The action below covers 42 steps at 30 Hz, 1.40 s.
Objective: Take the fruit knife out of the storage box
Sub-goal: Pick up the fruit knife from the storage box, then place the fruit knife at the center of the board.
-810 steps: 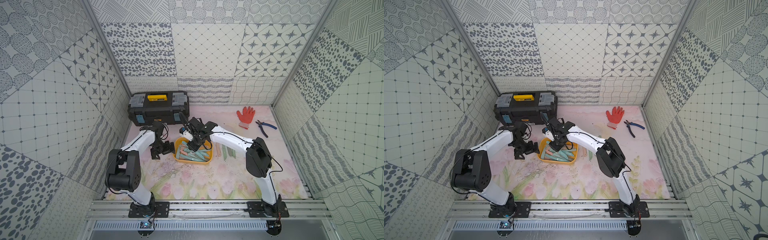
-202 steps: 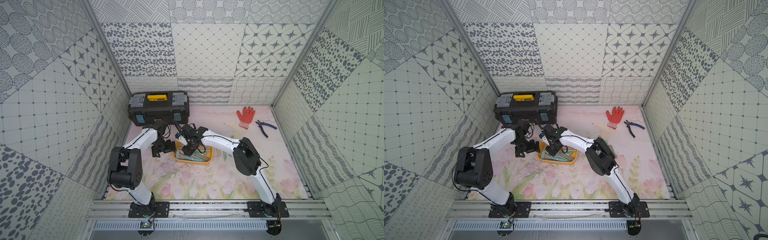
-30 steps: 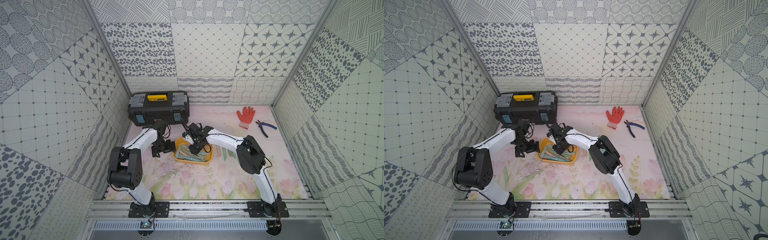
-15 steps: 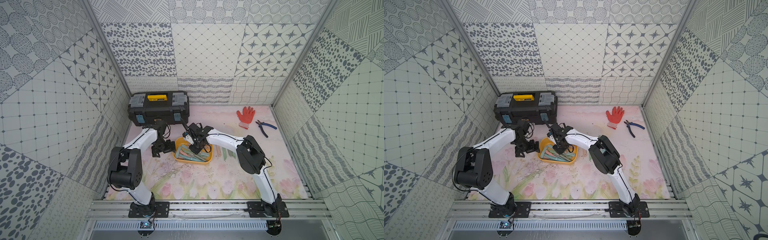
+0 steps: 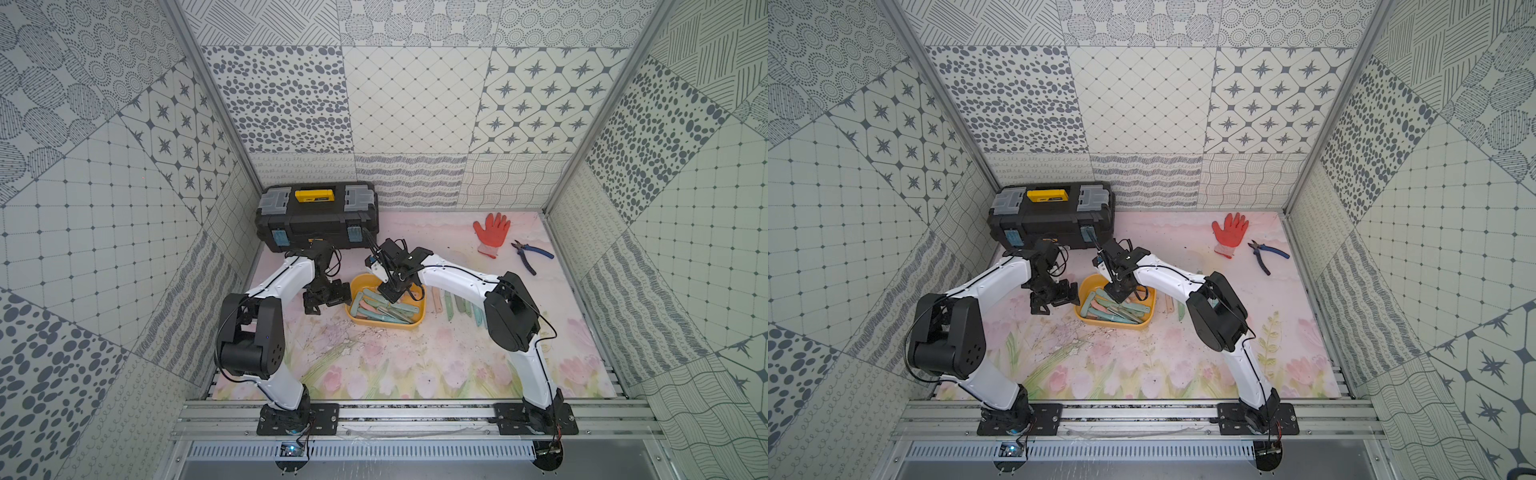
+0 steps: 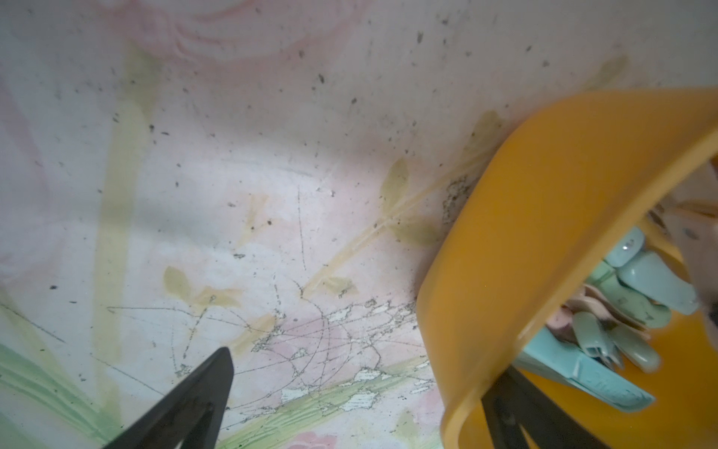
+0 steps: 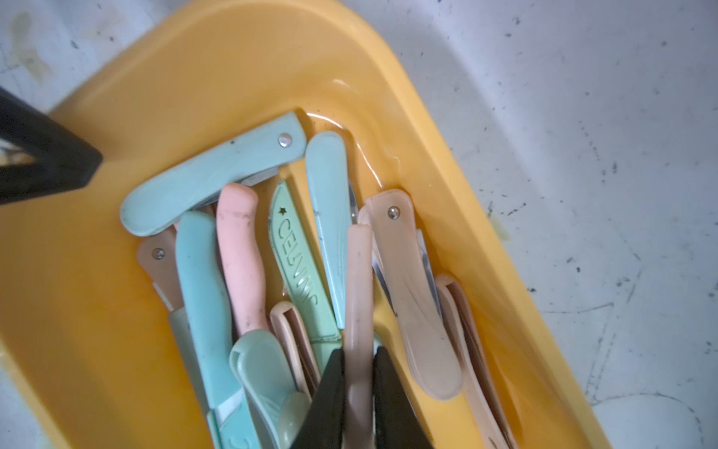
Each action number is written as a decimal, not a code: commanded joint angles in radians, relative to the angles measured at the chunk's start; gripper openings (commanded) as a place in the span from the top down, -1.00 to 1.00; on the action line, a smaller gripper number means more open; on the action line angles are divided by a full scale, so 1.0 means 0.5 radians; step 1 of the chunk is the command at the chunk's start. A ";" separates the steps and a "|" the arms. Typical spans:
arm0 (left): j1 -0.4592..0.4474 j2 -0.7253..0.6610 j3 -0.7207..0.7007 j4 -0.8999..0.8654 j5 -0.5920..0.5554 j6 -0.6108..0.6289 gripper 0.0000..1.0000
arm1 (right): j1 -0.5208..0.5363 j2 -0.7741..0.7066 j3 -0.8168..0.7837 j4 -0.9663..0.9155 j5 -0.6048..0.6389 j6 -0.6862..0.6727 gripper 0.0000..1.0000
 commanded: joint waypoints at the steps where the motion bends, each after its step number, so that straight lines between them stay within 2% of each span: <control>1: 0.013 -0.017 0.032 -0.097 -0.035 -0.019 -0.92 | -0.001 -0.050 0.032 0.014 -0.039 0.015 0.70; 4: 0.014 -0.019 0.032 -0.096 -0.035 -0.018 -0.92 | 0.002 -0.045 0.013 0.025 -0.037 0.030 0.80; 13: 0.013 -0.017 0.034 -0.095 -0.034 -0.018 -0.92 | -0.009 -0.138 -0.034 0.075 -0.018 0.101 0.86; 17: 0.012 -0.017 0.029 -0.097 -0.040 -0.018 -0.92 | -0.037 -0.360 -0.154 0.143 -0.103 0.242 0.88; 23: 0.013 -0.014 0.037 -0.091 -0.030 -0.021 -0.92 | -0.177 -0.957 -0.801 0.665 -0.270 0.702 0.89; 28: 0.014 -0.023 0.029 -0.091 -0.032 -0.021 -0.92 | -0.336 -1.430 -1.324 0.919 -0.353 1.084 0.90; 32: 0.014 -0.021 0.032 -0.090 -0.024 -0.023 -0.92 | -0.341 -1.677 -1.592 0.937 -0.367 1.249 0.90; 37: 0.013 -0.021 0.027 -0.087 -0.025 -0.024 -0.92 | -0.346 -2.102 -2.035 0.994 -0.224 1.522 0.90; 42: 0.014 -0.008 0.035 -0.088 -0.020 -0.024 -0.92 | -0.342 -2.373 -2.382 1.053 -0.312 1.786 0.91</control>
